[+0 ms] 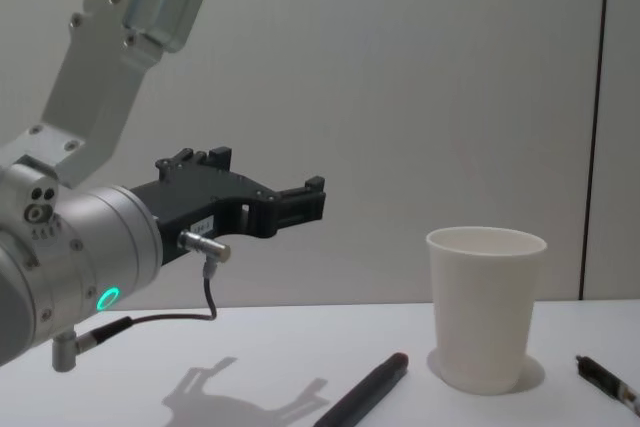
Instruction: Place the pen into the pen holder.
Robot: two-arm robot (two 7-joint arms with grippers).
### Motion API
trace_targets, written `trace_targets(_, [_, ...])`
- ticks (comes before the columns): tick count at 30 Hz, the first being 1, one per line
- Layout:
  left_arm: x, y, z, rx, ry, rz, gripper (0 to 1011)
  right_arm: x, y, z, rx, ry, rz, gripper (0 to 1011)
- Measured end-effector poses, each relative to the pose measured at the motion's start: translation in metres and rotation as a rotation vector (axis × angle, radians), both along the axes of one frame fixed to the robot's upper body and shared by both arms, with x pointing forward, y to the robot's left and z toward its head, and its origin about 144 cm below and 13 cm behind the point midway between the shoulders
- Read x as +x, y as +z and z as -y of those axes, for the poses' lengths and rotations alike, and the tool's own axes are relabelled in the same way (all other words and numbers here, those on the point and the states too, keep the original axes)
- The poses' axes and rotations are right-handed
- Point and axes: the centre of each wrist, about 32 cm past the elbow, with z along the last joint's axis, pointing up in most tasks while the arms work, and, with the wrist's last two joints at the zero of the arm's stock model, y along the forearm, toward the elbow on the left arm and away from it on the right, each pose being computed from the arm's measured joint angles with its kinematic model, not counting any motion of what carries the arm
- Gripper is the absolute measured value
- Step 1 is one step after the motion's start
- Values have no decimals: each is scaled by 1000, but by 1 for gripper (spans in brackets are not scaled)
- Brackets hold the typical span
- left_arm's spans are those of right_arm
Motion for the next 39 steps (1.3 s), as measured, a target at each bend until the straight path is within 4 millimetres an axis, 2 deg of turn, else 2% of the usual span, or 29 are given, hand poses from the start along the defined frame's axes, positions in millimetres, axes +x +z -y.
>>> trace_targets(15, [0,0,0,0,0,0,1001,4,10,-9,-41,-16,-170,1001])
trace_targets(39, [0,0,0,0,0,0,1001,29,0,-23,-81,-20,-276,1001])
